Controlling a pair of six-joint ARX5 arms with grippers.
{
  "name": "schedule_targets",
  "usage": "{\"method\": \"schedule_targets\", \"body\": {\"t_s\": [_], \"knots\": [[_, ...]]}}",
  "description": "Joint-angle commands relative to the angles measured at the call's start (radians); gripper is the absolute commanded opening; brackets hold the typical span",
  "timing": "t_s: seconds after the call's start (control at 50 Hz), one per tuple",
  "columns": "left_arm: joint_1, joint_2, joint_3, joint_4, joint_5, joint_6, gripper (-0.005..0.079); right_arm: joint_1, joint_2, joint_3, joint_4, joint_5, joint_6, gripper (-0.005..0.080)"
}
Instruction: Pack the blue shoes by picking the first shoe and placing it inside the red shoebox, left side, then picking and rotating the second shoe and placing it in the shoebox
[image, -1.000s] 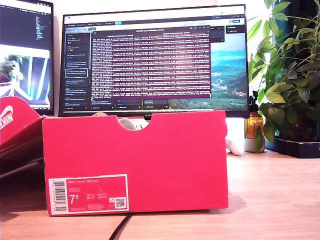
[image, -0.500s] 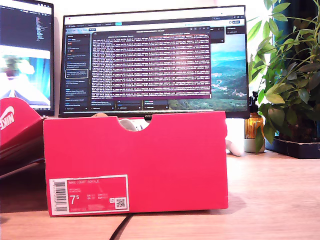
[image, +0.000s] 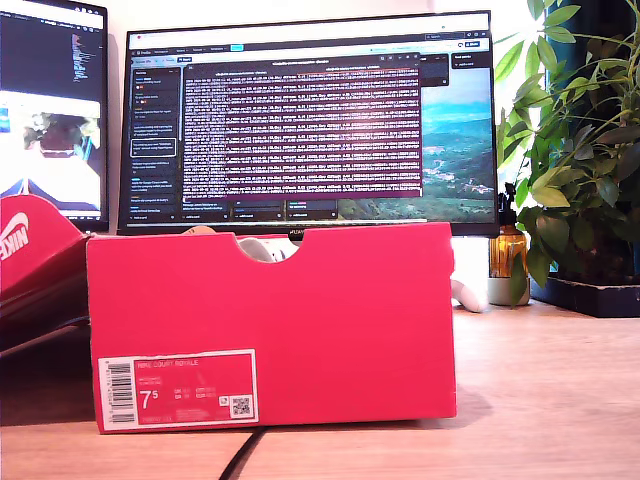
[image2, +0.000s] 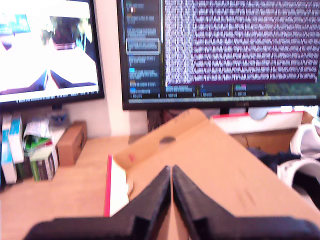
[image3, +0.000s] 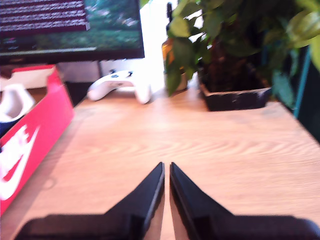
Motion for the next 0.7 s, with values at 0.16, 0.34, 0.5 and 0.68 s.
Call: {"method": "schedule_targets", "body": {"t_s": [0.16,0.34,0.5,0.68], "knots": [[-0.001,-0.006,-0.025,-0.092,-0.014,-0.022,-0.0019,0.006,-0.007,-0.014,-0.012,0.004,0.004,-0.0013],[-0.003,-0.006,-0.024,-0.181,-0.016,-0.058,-0.0019,0.006,-0.006,-0.012,-0.025,0.005,0.019,-0.0013],[-0.003,-0.006,-0.024,-0.253,-0.017,-0.060,-0.0019,0.006,-0.006,-0.012,-0.025,0.004,0.019,-0.0013],[-0.003,-0.006,-0.020,-0.298,-0.012,-0.068,-0.0019,0.006,-0.006,-0.012,-0.025,0.004,0.019,-0.0013]]}}
